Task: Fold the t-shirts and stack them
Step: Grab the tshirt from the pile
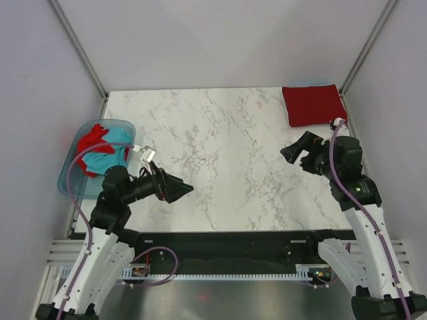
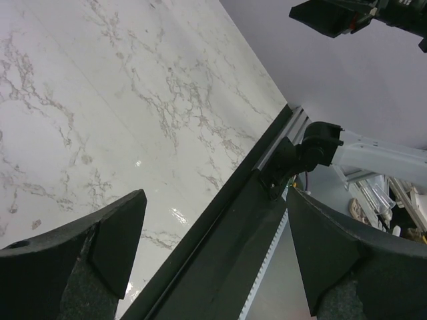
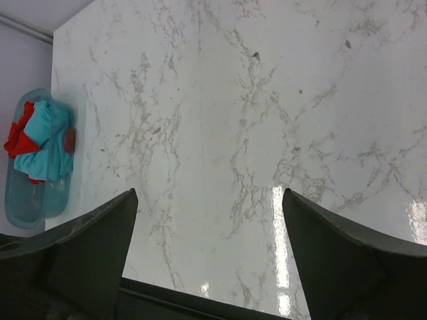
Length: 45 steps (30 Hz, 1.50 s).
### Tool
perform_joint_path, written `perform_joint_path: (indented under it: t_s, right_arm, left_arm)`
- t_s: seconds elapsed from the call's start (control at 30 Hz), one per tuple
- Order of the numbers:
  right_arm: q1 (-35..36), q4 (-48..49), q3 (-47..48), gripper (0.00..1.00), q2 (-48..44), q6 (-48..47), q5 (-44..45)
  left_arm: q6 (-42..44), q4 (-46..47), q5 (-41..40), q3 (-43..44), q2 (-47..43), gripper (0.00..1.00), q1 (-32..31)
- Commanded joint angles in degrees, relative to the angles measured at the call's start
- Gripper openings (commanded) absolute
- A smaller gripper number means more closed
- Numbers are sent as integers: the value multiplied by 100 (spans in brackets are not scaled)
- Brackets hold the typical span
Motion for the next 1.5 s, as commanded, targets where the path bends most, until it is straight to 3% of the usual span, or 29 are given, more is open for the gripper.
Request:
perform_joint_path:
  t_s: [0.0, 0.1, 0.13, 0.3, 0.43, 0.53, 0.67, 0.83, 1.03, 1.17, 1.47]
  right_arm:
    - [-13, 809, -26, 98, 201, 250, -270]
    - [-13, 1003, -61, 98, 368, 267, -279]
    - [-13, 1108, -87, 98, 386, 250, -288]
    - [-13, 1301, -227, 98, 484, 188, -192]
    - [-13, 1600, -474, 98, 553, 206, -288]
    - [-13, 1767, -544, 98, 746, 258, -595]
    - [-13, 1847, -492, 98, 1036, 285, -903]
    - [-13, 1847, -308, 97, 1283, 136, -1167]
    - [31, 1856, -97, 97, 1546, 92, -1290]
    - [110, 1856, -8, 97, 1722, 74, -1360]
    - [295, 1794, 18, 97, 1784, -84, -1317]
  left_arm:
    - [233, 75, -393, 108, 117, 93, -7]
    - [233, 75, -393, 651, 590, 93, -7]
    - [503, -717, -2333, 872, 757, 91, -7]
    - [1023, -1409, -3792, 2417, 2120, 90, 37]
    - [1313, -1489, -4856, 3009, 2700, 89, 440]
    - [1296, -1498, -5085, 3220, 3254, 88, 923]
    - [1244, -1515, -5288, 3361, 3983, 77, 1600]
    - [997, -1498, -5191, 3686, 4731, 71, 2523]
    - [1033, -1481, -6112, 4125, 5478, 65, 2893]
    - [1147, -1489, -5965, 4494, 6189, 64, 3078]
    - [1068, -1489, -6194, 4715, 6823, 62, 3289]
